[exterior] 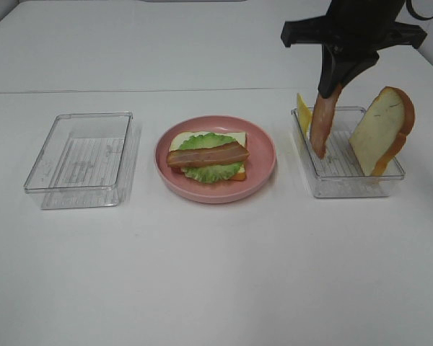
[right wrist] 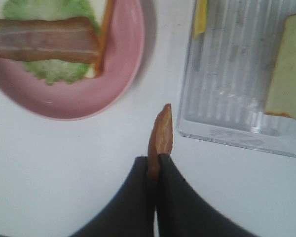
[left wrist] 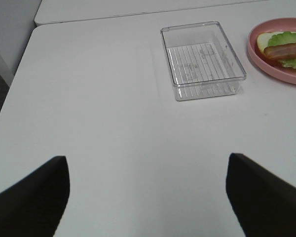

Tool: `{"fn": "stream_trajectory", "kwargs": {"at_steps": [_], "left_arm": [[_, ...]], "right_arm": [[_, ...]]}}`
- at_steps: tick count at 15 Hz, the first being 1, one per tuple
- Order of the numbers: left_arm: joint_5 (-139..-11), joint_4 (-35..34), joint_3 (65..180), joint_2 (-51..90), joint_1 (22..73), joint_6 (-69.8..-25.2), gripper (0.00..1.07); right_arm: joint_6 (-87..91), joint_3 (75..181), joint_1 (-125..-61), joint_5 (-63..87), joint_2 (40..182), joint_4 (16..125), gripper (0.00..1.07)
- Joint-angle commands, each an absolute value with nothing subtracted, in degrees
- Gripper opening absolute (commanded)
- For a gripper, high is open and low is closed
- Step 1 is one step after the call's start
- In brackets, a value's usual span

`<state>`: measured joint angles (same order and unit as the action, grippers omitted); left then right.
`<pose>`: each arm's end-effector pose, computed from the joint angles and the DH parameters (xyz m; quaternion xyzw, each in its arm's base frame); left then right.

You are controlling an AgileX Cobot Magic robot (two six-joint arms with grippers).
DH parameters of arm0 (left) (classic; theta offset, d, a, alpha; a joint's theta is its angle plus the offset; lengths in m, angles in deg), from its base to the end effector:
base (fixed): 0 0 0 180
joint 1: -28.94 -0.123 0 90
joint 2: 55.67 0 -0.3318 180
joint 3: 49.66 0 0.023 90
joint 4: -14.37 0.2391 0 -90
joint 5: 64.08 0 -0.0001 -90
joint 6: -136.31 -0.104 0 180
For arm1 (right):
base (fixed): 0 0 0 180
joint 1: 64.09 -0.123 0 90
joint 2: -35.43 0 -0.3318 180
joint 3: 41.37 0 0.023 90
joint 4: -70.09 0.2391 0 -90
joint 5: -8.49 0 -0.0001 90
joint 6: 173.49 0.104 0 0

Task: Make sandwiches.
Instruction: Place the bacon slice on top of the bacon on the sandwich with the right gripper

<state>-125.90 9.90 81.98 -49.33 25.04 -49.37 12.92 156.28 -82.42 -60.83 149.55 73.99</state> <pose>-0.0545 -0.0109 0.2703 0.0156 0.8497 0.0051 0.5271 0.3788 0.1325 0.3211 -0.0950 0.9872 0.0588 0.1137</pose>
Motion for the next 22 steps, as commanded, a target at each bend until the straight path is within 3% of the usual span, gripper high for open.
{"fn": "stream_trajectory", "kwargs": {"at_steps": [1,4,12,17,22], "left_arm": [[-125.7,9.9,81.9,-50.0,24.9,-49.5,0.79],[-125.7,9.9,81.9,-50.0,24.9,-49.5,0.79],[-125.7,9.9,81.9,-50.0,24.9,-49.5,0.79],[-125.7,9.9,81.9,-50.0,24.9,-49.5,0.79],[-125.7,10.0,81.9,-50.0,24.9,-49.5,0.79]], "right_arm": [[9.9,156.5,-82.8,-61.5,147.1,84.0,0.0],[8.7,156.5,-85.4,-54.8,147.3,92.2,0.0],[9.9,156.5,-95.8,-37.2,156.2,97.5,0.0],[8.1,157.2,-96.1,-31.0,162.3,103.8,0.0],[8.0,165.1,-96.0,-30.9,168.3,103.5,0.0]]}}
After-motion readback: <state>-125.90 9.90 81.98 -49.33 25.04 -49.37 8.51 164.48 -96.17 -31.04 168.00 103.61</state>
